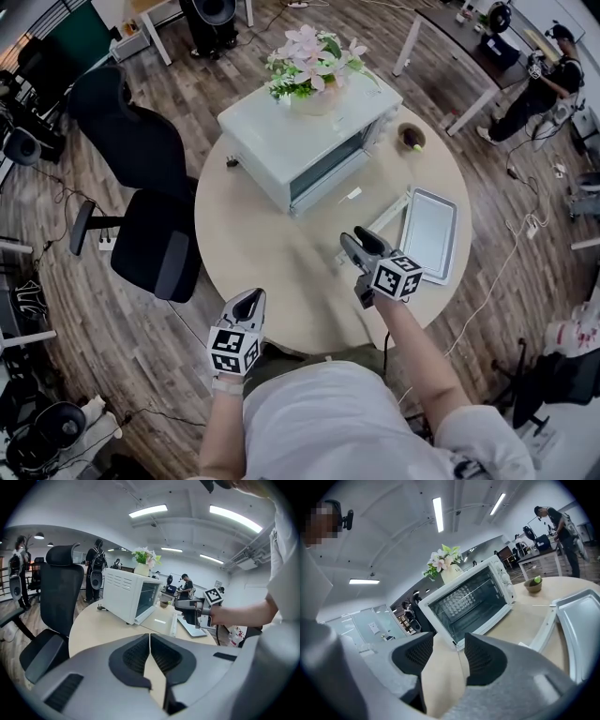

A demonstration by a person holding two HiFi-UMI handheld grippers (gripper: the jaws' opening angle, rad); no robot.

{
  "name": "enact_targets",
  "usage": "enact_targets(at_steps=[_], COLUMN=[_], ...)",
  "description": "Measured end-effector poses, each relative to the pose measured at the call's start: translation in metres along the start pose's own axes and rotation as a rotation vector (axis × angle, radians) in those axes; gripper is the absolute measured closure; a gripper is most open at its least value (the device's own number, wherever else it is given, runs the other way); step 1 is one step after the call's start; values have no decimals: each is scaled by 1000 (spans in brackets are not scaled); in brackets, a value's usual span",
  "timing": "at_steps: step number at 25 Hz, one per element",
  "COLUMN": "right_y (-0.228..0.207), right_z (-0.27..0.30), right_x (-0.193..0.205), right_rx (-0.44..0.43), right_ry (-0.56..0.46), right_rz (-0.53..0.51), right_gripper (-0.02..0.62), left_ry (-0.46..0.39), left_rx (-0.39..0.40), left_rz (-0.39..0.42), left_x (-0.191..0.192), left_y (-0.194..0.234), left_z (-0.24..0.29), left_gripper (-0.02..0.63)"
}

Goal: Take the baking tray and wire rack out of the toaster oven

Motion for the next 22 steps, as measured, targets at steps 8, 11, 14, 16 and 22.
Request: enact_targets(at_steps=[8, 11, 14, 16, 22], right_y=[-2, -3, -2, -3, -13], right_z=[56, 76, 95, 107, 139], right_x=[-12, -17, -22, -27, -35], right_rx=[-23, -38, -51, -57, -80], right_ry=[-84, -105, -113, -120, -149], right_rz=[132, 171, 188, 203, 255], right_gripper=[400, 400, 400, 400, 400], left_ry=[14, 17, 25, 33, 53], left_rx=[-6, -8, -11, -12, -23], left_rz=[1, 1, -5, -7, -21], left_x=[-1, 0, 2, 4, 10], left_y=[28, 35, 40, 42, 53], left_z=[-2, -2, -3, -4, -7], left_gripper=[614, 614, 614, 614, 614])
Point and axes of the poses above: the fingertips, and each gripper's own axes: z forward along the fingers, y to its left, x out of its underside, the point moved 8 cm from there along -z, backward along the fingers, and after that the axes turned 1 degree about x, right-handed, at the moved point
